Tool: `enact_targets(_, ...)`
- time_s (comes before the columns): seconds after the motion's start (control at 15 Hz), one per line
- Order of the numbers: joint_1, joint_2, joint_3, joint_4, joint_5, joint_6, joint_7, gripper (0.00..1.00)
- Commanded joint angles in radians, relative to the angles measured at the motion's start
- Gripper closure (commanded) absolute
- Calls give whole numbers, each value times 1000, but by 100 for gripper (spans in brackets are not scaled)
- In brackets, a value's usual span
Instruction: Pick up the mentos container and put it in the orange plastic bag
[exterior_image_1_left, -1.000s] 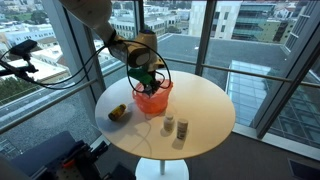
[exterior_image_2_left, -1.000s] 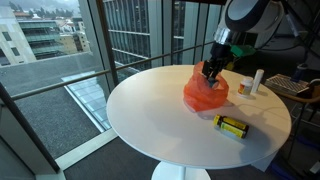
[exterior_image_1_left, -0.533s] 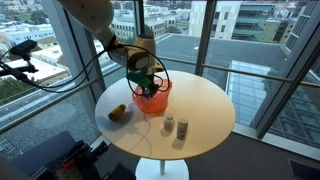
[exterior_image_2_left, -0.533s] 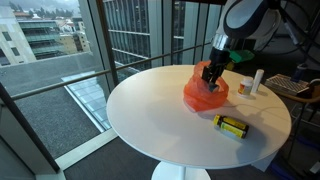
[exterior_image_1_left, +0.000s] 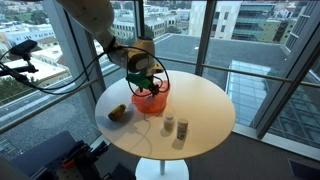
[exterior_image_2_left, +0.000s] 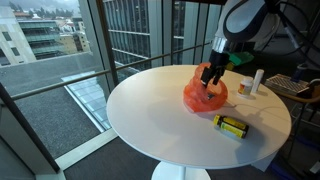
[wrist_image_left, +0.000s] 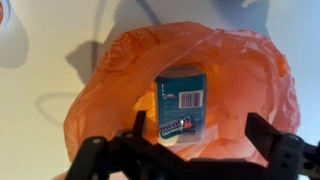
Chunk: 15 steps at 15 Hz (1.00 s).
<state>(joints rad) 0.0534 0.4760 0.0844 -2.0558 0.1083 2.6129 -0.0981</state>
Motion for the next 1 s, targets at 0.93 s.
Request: enact_targets(0.93, -22, -248, -7, -30, -17, -312, -29, 0)
